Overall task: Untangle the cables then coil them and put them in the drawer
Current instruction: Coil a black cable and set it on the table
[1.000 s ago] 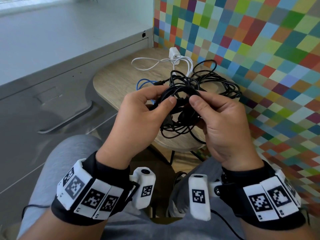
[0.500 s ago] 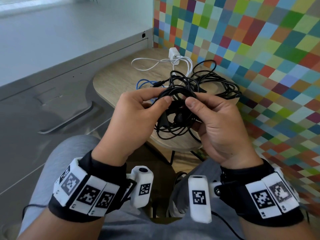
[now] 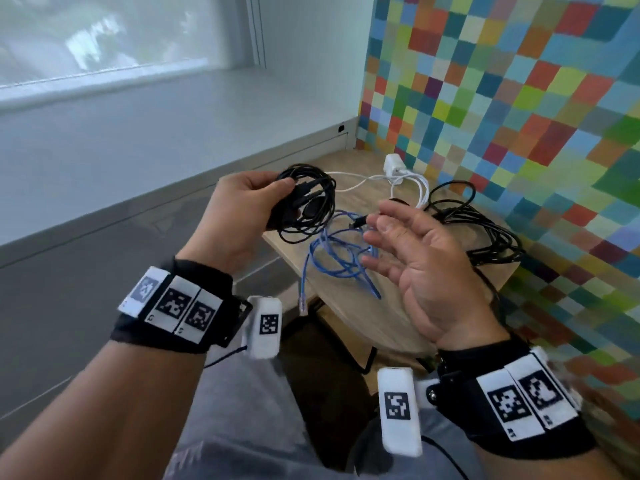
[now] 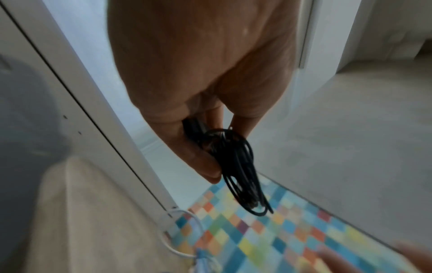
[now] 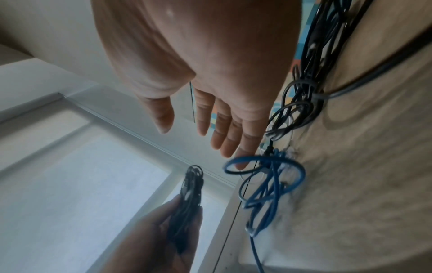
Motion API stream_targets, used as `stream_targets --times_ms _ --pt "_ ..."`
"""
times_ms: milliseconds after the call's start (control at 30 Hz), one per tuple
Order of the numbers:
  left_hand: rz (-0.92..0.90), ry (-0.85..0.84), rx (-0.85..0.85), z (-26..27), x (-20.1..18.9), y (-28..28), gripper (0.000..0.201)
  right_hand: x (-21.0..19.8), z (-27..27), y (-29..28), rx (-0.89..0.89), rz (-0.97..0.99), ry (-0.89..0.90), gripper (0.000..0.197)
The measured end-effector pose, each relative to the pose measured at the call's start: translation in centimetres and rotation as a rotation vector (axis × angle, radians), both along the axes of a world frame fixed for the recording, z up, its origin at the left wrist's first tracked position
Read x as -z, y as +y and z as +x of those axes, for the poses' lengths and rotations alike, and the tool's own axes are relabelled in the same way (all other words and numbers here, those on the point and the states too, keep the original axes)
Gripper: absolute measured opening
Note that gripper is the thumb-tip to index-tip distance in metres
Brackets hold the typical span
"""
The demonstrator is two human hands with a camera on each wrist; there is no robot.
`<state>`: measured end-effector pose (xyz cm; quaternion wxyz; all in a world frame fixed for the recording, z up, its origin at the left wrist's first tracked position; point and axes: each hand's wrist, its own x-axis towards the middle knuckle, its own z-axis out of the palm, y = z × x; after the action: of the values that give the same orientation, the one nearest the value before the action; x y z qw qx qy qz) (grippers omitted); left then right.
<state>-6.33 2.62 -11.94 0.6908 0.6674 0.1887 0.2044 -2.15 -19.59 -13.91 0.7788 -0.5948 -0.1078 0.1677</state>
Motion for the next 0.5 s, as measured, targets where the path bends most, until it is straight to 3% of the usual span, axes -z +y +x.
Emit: stream_targets --times_ms 100,300,500 --pt "0.09 0.122 -0.085 2.8 1.3 4.0 0.012 1.1 -0.2 1.5 -0.015 -0.094 -0.053 0.025" --pt "0.401 0.331 -0.092 6.7 4.5 7.0 0.022 3.6 -0.3 3.1 -0.004 -0.347 -0.307 0.025" --pt "0.651 0.389 -0.086 8.2 5.6 6.7 0.025 4.8 -0.2 2.4 0.02 -0.333 -0.345 0.023"
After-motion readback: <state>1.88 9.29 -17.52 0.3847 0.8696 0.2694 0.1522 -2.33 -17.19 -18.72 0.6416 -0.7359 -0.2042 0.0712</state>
